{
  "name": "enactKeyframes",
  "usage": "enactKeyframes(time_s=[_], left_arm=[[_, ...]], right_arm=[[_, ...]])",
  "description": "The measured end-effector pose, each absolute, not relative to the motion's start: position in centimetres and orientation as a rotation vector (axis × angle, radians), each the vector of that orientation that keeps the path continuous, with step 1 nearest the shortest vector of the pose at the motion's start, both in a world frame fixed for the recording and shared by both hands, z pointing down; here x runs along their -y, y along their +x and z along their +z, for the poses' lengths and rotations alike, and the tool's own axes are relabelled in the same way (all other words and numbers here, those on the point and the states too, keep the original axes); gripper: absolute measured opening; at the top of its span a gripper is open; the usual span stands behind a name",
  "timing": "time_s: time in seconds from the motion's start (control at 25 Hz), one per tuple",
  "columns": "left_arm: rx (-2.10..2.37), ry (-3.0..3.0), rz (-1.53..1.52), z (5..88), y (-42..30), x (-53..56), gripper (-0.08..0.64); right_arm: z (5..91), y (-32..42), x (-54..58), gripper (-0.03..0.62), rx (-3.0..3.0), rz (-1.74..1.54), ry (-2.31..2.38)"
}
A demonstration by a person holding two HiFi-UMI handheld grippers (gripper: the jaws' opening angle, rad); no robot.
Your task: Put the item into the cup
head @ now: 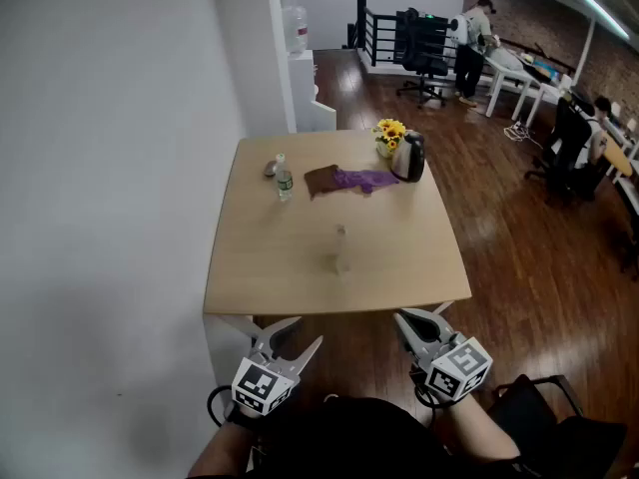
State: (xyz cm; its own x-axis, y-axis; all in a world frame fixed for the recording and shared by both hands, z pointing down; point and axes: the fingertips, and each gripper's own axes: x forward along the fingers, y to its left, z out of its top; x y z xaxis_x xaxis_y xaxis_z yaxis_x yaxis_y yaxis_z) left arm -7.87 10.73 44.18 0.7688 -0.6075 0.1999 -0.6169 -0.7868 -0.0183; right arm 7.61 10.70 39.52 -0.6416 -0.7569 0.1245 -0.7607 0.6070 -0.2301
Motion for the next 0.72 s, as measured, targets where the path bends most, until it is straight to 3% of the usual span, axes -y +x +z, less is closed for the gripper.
enactKeyframes(time_s=[0.72], left_arm=[[0.964,2.885,0.307,46.0,-10.3,-4.1,0.175]], right_arm=[[41.3,5.2,-3.2,0.008,2.733,0.367,1.314]])
